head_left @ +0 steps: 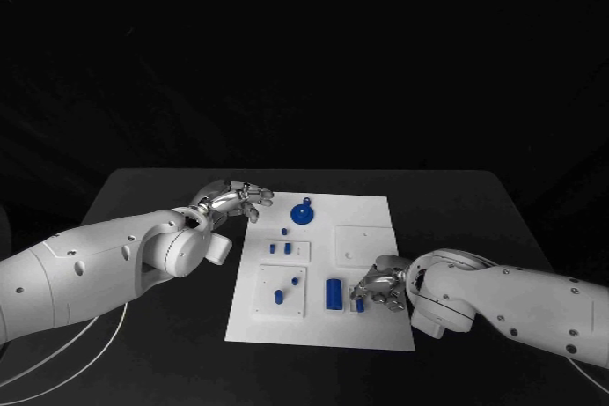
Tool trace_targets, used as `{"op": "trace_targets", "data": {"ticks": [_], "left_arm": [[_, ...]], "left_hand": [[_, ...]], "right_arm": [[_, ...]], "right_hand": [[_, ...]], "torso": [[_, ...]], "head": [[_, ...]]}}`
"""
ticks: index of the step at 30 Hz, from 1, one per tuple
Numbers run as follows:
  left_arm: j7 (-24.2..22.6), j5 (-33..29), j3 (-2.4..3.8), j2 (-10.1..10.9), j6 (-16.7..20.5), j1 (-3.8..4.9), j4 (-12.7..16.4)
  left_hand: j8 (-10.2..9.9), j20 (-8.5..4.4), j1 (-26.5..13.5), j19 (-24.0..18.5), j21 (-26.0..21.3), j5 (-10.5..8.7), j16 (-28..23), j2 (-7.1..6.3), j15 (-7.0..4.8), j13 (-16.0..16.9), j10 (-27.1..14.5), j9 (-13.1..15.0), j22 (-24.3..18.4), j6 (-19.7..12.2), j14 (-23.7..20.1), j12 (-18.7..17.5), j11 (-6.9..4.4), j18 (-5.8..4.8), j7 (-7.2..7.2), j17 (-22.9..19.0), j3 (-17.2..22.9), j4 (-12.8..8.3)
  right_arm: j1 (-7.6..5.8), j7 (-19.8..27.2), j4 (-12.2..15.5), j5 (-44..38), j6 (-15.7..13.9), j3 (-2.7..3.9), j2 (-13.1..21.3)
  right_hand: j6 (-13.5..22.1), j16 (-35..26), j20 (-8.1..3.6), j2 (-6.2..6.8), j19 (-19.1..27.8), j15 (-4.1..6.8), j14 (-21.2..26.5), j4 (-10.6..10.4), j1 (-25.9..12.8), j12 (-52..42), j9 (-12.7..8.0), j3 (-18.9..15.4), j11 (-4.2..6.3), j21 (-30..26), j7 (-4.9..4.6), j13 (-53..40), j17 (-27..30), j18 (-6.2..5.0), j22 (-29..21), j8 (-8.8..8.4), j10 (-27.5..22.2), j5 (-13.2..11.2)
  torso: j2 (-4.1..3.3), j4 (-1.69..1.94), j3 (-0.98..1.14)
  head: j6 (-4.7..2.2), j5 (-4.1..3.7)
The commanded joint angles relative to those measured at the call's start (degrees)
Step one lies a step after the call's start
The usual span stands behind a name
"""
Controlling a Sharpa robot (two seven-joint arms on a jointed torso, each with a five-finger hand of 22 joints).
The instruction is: Assemble the parts on the task board
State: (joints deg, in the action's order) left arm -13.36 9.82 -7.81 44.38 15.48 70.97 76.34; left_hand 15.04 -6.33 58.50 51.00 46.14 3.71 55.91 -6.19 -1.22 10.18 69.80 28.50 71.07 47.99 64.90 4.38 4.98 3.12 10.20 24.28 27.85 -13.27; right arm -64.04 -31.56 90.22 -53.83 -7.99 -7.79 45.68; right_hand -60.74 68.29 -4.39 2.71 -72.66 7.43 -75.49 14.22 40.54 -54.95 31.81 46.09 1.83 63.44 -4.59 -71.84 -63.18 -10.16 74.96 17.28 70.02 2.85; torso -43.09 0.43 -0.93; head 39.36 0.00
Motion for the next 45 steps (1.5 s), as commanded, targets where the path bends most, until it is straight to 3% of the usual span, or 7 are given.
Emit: {"op": "trace_targets", "data": {"ticks": [1,10,24,31,36,39,45], "left_arm": [[-0.27,-0.26,0.04,-0.03,-0.73,0.04,0.15],[-0.28,-0.26,0.03,0.02,-0.72,0.04,0.13],[-0.27,-0.26,0.03,0.05,-0.74,0.04,0.11],[-0.27,-0.26,0.03,0.07,-0.70,0.04,0.09],[-0.33,-0.26,0.03,0.06,-0.79,0.04,0.11],[-0.39,-0.26,0.03,0.04,-0.75,0.04,-0.05],[-1.02,-0.46,0.04,-0.05,-0.11,0.05,-0.57]], "left_hand": [[0.35,-0.35,-0.47,0.11,-0.36,-0.29,-0.37,-0.05,0.13,0.05,0.06,-0.08,0.06,-0.39,0.33,-0.05,0.31,1.54,0.08,0.10,-0.09,0.34],[0.37,-0.35,-0.46,0.11,-0.37,-0.29,-0.39,-0.05,0.13,0.05,0.05,-0.09,0.07,-0.40,0.33,-0.05,0.30,1.55,0.08,0.12,-0.08,0.36],[0.39,-0.36,-0.43,0.11,-0.39,-0.29,-0.41,-0.07,0.13,0.05,0.04,-0.11,0.09,-0.42,0.33,-0.06,0.30,1.56,0.08,0.16,-0.07,0.37],[0.40,-0.36,-0.40,0.11,-0.40,-0.29,-0.42,-0.08,0.12,0.05,0.04,-0.12,0.10,-0.43,0.33,-0.06,0.30,1.57,0.08,0.18,-0.06,0.37],[0.41,-0.37,-0.39,0.11,-0.41,-0.29,-0.43,-0.08,0.12,0.05,0.04,-0.13,0.11,-0.44,0.34,-0.06,0.30,1.57,0.08,0.20,-0.06,0.37],[0.42,-0.37,-0.38,0.11,-0.41,-0.29,-0.43,-0.07,0.12,0.05,0.04,-0.13,0.12,-0.44,0.34,-0.06,0.30,1.57,0.08,0.21,-0.05,0.37],[0.44,-0.37,-0.37,0.11,-0.41,-0.29,-0.44,-0.09,0.12,0.05,0.04,-0.14,0.13,-0.42,0.34,-0.05,0.30,1.57,0.07,0.22,-0.06,0.38]], "right_arm": [[0.05,1.48,0.29,0.16,-0.16,0.00,-0.13],[0.05,1.76,0.33,0.16,-0.22,0.00,-0.07],[0.07,2.69,0.48,0.16,0.11,0.00,0.19],[0.11,3.47,0.62,-0.57,1.07,-0.01,0.56],[0.15,3.92,0.60,-1.74,0.86,-0.01,1.11],[0.15,5.92,0.46,-1.71,-0.29,-0.01,1.95],[-0.06,12.35,0.38,0.28,-1.83,0.15,4.65]], "right_hand": [[-0.30,0.34,-0.14,0.38,0.09,0.28,-0.05,-0.04,-0.35,0.31,0.10,-0.63,0.05,0.20,0.12,-0.11,-0.06,-4.84,0.48,0.01,0.17,-0.05],[-0.24,0.34,-0.28,1.24,0.12,0.33,-0.03,0.32,-0.64,0.36,0.14,-1.90,0.08,0.20,0.14,-0.17,-0.05,-4.84,0.43,-0.02,0.16,-0.05],[-0.17,0.32,-0.53,4.63,0.15,0.39,0.00,0.58,-1.73,0.47,0.22,-5.50,0.11,0.14,0.18,-0.28,-0.01,-4.84,0.29,-0.06,0.12,-0.05],[-0.13,0.31,-0.83,4.84,0.19,0.46,0.02,1.85,0.55,0.52,0.29,-6.15,0.17,0.10,0.23,-0.36,0.00,-4.84,0.23,-0.08,0.13,-0.04],[-0.11,0.28,-0.99,4.54,0.32,0.43,0.04,2.38,5.03,0.55,0.32,-6.78,0.14,0.14,0.21,-0.46,0.02,-4.84,0.26,-0.11,0.13,0.02],[-0.01,0.22,-0.91,4.72,0.41,0.39,0.07,2.26,5.38,0.60,0.27,-7.33,0.09,0.07,0.15,-0.46,0.06,-4.84,0.23,-0.21,0.09,0.07],[1.83,-0.30,-0.79,6.93,0.51,0.12,0.13,1.28,5.57,0.76,-0.25,-7.73,-0.36,-0.45,-0.38,-0.47,0.41,-4.84,-0.12,-1.38,-0.21,0.37]], "torso": [[0.00,0.00,0.00],[0.00,-0.01,0.03],[0.00,-0.02,0.04],[0.01,-0.02,0.04],[0.00,-0.02,0.01],[0.04,-0.05,0.00],[0.18,-0.14,-0.01]], "head": [[0.03,0.09],[0.08,0.31],[0.11,0.45],[0.11,0.44],[0.04,0.36],[-0.22,0.22],[-0.72,0.05]]}}
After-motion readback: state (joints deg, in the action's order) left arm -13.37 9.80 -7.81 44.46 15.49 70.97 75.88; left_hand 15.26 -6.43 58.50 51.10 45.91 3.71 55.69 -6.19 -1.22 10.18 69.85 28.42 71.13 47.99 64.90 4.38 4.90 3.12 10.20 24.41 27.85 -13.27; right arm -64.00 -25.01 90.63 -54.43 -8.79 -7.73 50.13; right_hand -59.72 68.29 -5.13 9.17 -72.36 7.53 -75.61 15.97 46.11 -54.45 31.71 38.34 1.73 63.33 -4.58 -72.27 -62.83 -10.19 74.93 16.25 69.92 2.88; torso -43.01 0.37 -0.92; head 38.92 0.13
